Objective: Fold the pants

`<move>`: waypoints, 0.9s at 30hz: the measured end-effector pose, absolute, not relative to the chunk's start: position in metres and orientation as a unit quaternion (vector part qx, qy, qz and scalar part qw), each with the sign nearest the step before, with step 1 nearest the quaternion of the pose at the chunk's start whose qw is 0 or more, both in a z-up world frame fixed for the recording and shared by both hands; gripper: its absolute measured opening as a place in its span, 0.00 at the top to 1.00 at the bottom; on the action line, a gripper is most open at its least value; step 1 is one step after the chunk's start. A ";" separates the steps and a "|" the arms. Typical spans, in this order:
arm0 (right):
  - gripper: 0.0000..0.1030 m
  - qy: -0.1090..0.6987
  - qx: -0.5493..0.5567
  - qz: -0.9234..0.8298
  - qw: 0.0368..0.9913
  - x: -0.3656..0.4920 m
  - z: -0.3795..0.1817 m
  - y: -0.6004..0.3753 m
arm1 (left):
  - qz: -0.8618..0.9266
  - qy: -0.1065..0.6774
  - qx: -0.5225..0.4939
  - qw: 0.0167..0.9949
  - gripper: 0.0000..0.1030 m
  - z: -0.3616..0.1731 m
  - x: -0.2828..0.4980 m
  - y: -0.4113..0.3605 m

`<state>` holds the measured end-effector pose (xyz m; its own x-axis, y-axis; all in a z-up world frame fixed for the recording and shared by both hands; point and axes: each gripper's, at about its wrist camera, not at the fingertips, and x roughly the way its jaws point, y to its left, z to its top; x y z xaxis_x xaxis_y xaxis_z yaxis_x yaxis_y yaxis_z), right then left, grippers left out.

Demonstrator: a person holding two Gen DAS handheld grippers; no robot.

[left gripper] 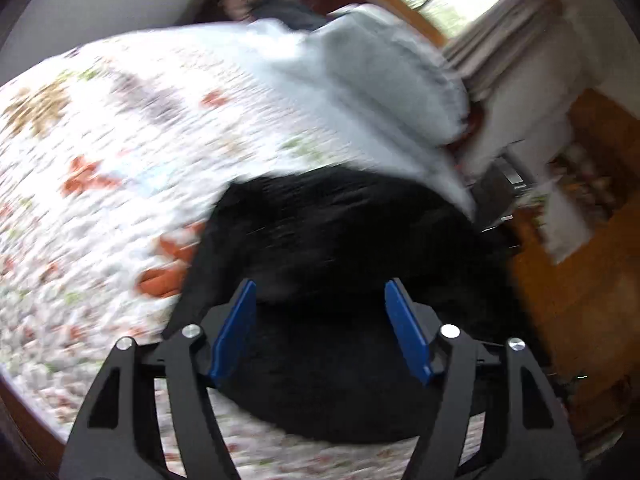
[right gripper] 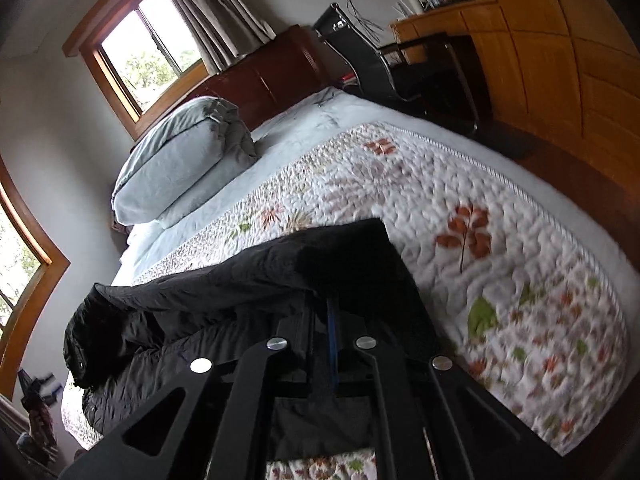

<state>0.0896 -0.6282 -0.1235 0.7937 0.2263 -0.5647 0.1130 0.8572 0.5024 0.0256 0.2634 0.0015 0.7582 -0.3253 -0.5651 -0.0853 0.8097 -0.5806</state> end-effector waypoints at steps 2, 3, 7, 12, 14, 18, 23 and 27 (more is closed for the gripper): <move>0.95 0.328 0.261 0.031 0.907 0.087 -0.130 -0.624 | -0.076 0.318 -0.278 0.903 0.07 0.032 0.037 0.240; 0.95 0.328 0.266 0.033 0.906 0.087 -0.134 -0.623 | -0.079 0.313 -0.260 0.910 0.07 0.043 0.044 0.229; 1.00 0.321 0.288 0.016 0.902 0.078 -0.146 -0.629 | -0.085 0.340 -0.170 0.921 0.07 0.071 0.105 0.183; 1.00 0.322 0.302 0.004 0.897 0.071 -0.152 -0.639 | -0.089 0.414 -0.136 0.896 0.07 0.065 0.192 0.158; 1.00 0.339 0.267 0.015 0.902 0.078 -0.143 -0.628 | -0.079 0.430 -0.158 0.886 0.07 0.052 0.215 0.163; 0.96 0.353 0.204 0.073 0.910 0.117 -0.108 -0.588 | -0.073 0.433 -0.215 0.872 0.07 0.024 0.223 0.177; 0.92 0.374 0.121 0.178 0.902 0.214 -0.070 -0.494 | -0.062 0.454 -0.253 0.852 0.07 -0.016 0.219 0.191; 0.49 0.402 0.030 0.288 0.869 0.304 -0.058 -0.375 | -0.069 0.452 -0.273 0.846 0.07 -0.038 0.207 0.197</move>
